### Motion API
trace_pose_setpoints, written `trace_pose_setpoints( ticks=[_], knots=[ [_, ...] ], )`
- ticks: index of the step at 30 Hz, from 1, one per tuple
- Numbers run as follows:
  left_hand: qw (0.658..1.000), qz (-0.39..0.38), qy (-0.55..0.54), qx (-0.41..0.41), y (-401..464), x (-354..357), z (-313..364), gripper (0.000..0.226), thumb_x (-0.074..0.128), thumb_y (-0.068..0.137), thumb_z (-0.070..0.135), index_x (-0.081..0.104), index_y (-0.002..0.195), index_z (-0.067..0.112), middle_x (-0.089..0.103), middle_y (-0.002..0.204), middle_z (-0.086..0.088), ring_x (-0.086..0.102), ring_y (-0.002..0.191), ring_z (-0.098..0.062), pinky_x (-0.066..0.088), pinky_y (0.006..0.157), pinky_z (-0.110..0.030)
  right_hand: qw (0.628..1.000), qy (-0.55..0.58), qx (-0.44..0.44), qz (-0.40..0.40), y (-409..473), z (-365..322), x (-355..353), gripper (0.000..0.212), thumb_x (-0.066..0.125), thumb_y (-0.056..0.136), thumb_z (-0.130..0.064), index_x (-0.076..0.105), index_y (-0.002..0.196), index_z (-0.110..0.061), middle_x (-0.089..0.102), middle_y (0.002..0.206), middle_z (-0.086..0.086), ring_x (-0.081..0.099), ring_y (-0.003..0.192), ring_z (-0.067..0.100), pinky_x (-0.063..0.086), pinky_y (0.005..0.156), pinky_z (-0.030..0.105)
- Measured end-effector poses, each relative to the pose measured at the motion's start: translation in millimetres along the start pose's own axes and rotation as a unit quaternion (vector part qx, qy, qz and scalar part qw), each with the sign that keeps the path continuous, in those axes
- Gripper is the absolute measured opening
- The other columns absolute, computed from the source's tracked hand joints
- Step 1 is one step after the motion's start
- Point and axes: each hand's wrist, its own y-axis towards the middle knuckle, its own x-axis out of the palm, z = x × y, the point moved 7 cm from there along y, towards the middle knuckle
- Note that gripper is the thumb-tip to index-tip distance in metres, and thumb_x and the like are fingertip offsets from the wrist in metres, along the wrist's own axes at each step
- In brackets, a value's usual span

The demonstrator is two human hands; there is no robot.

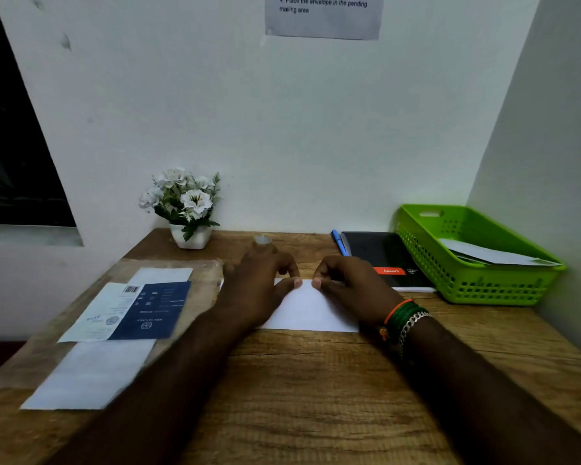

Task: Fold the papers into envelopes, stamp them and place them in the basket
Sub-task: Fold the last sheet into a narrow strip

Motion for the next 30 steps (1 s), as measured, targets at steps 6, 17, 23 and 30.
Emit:
trace_pose_setpoints(
  ticks=[6, 17, 23, 30],
  knots=[
    [0.998, 0.007, -0.012, -0.059, 5.9, -16.0, -26.4, 0.015, 0.069, 0.09, 0.049, 0.062, 0.081, 0.038, 0.063, 0.087, 0.018, 0.059, 0.092, -0.008, 0.047, 0.097, -0.05, 1.0, 0.016, -0.006, 0.02, 3.1, 6.9, -10.6, 0.01, 0.072, 0.088, -0.023, 0.069, 0.079, -0.021, 0.068, 0.079, -0.014, 0.063, 0.082, -0.002, 0.045, 0.077, 0.018],
    [0.939, 0.033, -0.315, -0.137, 1.3, -14.9, -45.9, 0.015, 0.074, 0.092, 0.033, 0.076, 0.097, 0.02, 0.076, 0.097, 0.005, 0.069, 0.094, -0.008, 0.052, 0.081, -0.029, 0.997, 0.039, 0.009, 0.063, -0.1, 16.4, -26.7, 0.011, 0.075, 0.087, -0.022, 0.072, 0.079, -0.015, 0.07, 0.077, -0.01, 0.06, 0.074, -0.006, 0.048, 0.077, 0.022],
    [0.953, 0.007, -0.277, -0.12, 5.7, -7.7, -48.1, 0.006, 0.082, 0.085, 0.02, 0.079, 0.081, 0.017, 0.077, 0.08, 0.008, 0.068, 0.075, 0.005, 0.047, 0.07, -0.019, 0.995, 0.059, 0.017, 0.084, 0.0, 16.2, -27.5, 0.011, 0.08, 0.082, -0.029, 0.076, 0.078, -0.019, 0.075, 0.081, -0.01, 0.066, 0.08, -0.003, 0.05, 0.078, 0.02],
    [0.961, 0.049, -0.24, -0.131, 6.3, -22.9, -62.6, 0.015, 0.083, 0.083, 0.016, 0.076, 0.071, 0.022, 0.073, 0.065, 0.014, 0.063, 0.061, 0.008, 0.044, 0.061, -0.02, 0.988, 0.093, 0.105, 0.068, -2.4, 45.4, -41.0, 0.013, 0.082, 0.081, -0.024, 0.075, 0.074, -0.015, 0.075, 0.074, 0.008, 0.064, 0.065, 0.009, 0.056, 0.063, 0.032]
  ],
)
